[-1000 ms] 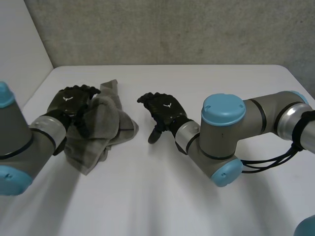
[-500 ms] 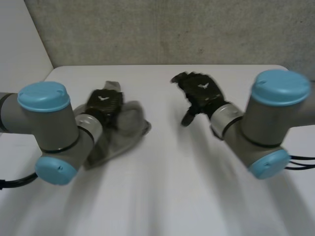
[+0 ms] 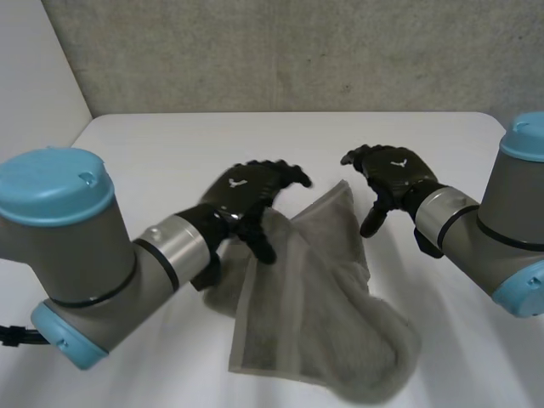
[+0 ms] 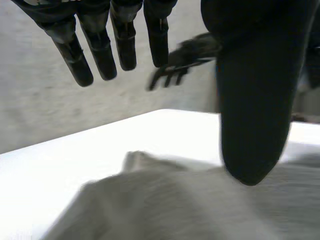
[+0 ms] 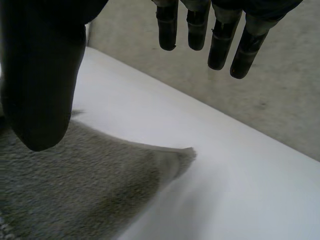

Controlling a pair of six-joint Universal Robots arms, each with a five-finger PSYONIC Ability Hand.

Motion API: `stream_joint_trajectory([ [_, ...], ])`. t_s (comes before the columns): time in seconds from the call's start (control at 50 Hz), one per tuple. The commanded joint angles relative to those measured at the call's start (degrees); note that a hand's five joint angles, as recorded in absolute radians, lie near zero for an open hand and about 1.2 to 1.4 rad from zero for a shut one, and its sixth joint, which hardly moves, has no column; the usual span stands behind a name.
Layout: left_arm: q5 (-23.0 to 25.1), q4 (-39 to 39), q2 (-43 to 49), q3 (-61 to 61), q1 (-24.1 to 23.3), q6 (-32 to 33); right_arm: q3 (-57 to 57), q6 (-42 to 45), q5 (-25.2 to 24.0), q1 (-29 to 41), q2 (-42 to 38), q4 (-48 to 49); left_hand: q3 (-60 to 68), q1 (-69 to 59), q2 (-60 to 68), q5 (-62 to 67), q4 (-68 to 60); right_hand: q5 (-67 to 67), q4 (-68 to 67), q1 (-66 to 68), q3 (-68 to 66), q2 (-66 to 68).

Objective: Fold the towel.

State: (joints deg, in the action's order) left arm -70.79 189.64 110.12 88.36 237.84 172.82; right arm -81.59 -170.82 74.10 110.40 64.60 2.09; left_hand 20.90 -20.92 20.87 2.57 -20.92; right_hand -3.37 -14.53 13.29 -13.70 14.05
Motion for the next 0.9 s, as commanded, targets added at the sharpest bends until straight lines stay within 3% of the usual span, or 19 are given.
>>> stream_joint_trajectory([
  [0.02,-7.9,-2.4,3.3,0.6,7.6,6.5,0.6,2.7,-7.2,0.4,-0.8,-4.8,-1.1,1.1,-1.1,7.2,1.1,3.4,4.5,-3.3,3.7,-4.0],
  [0.06,-10.4,-5.0,3.4,2.0,7.6,8.9,1.3,4.3,-8.4,0.5,-2.0,-10.2,-3.1,3.1,-3.1,5.2,3.1,3.4,4.5,-3.3,3.7,-4.0],
  [0.18,-10.2,-6.8,2.1,5.9,6.3,9.3,-0.4,8.2,-8.6,-0.3,-1.7,-13.3,-5.6,5.7,-5.6,2.7,5.7,3.4,4.5,-3.3,3.7,-4.0],
  [0.24,-10.2,-6.6,-0.3,8.0,3.2,9.3,-1.3,9.7,-8.4,-0.4,-1.4,-13.5,-7.5,7.5,-7.5,0.8,7.5,3.4,4.5,-3.3,3.7,-4.0],
  [0.34,-10.2,-4.6,-1.0,8.8,-1.7,9.5,-7.2,15.7,-8.4,-2.3,3.4,-13.7,-9.8,9.9,-9.8,-1.5,9.9,3.4,4.5,-3.3,3.7,-4.0],
  [0.56,-10.2,0.4,-0.9,8.8,-5.6,9.5,-15.0,28.1,-9.7,-2.5,6.3,-13.5,-9.5,9.5,-9.5,-1.2,9.5,3.4,4.5,-3.3,3.7,-4.0],
  [0.78,-10.9,1.8,6.0,7.7,-7.8,9.9,-14.8,28.5,-11.3,-2.0,2.8,-13.5,-6.0,6.0,-5.9,2.4,6.0,3.4,4.5,-3.3,3.7,-4.0],
  [0.84,-10.9,3.5,8.0,7.2,-8.0,10.1,-14.1,28.5,-11.3,-2.1,2.1,-13.5,1.3,-1.2,1.3,9.6,-1.2,-8.7,-7.5,8.7,-8.3,8.0],
  [0.88,-11.7,5.6,9.4,6.3,-8.0,10.3,-13.0,28.3,-11.3,-2.2,2.1,-13.3,33.7,-33.7,33.7,42.0,-33.7,-44.6,-43.5,44.7,-44.3,43.9],
  [0.9,-11.7,5.6,9.4,6.3,-8.0,10.3,-13.0,28.3,-11.3,-2.2,2.1,-13.3,33.9,-33.9,33.9,42.2,-33.9,-44.8,-43.7,44.9,-44.5,44.1],
])
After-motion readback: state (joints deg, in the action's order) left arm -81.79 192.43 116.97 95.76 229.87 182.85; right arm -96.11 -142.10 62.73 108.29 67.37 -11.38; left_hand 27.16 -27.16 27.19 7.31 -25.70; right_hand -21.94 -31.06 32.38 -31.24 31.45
